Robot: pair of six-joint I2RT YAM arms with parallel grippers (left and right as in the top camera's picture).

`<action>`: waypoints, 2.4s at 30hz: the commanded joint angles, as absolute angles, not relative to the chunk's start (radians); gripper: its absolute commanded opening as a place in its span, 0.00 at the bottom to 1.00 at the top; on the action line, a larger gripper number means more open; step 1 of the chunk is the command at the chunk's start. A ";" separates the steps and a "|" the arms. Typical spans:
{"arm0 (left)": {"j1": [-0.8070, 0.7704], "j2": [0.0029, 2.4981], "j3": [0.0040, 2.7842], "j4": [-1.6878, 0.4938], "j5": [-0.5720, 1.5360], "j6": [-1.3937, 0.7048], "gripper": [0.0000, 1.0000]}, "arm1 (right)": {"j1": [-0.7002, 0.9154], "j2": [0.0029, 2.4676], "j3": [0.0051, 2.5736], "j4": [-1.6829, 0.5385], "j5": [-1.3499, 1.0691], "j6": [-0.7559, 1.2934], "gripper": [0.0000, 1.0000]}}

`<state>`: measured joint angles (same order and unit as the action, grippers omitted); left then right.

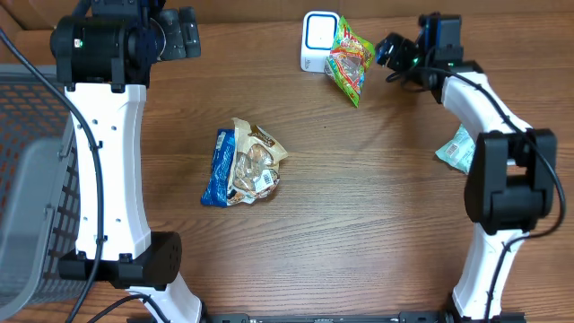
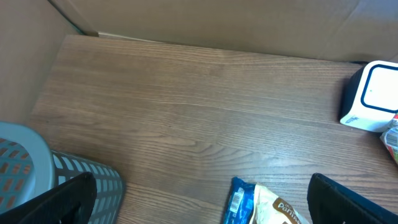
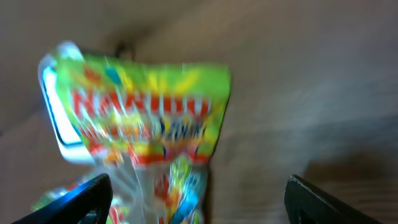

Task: Scan the item barcode
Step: 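Hold the Haribo bag in front of the scanner, turning it with the right gripper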

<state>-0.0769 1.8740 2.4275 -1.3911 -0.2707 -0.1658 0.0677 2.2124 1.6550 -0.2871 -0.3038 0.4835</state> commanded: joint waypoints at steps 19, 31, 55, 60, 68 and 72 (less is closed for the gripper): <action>-0.079 1.877 2.428 -1.388 -0.280 -0.172 1.00 | 0.171 2.318 1.662 -0.259 -0.284 0.614 0.54; -0.079 1.877 2.428 -1.388 -0.280 -0.172 0.99 | 0.178 2.316 1.671 -0.505 -0.360 0.663 0.29; -0.079 1.877 2.428 -1.388 -0.280 -0.172 1.00 | 0.216 2.290 1.717 -0.855 -0.316 0.609 0.04; -0.079 1.877 2.428 -1.388 -0.280 -0.172 1.00 | 0.225 2.169 1.720 -0.818 -0.183 0.543 0.04; -0.079 1.877 2.428 -1.388 -0.280 -0.172 1.00 | 0.342 1.961 1.742 -0.679 0.310 0.438 0.04; -0.079 1.877 2.428 -1.388 -0.280 -0.172 1.00 | 0.408 1.973 1.740 -0.517 0.500 0.363 0.04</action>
<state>-0.0769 1.8740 2.4275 -1.3914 -0.2703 -0.1658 0.3576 1.9888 1.7222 -0.5808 0.2535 0.4454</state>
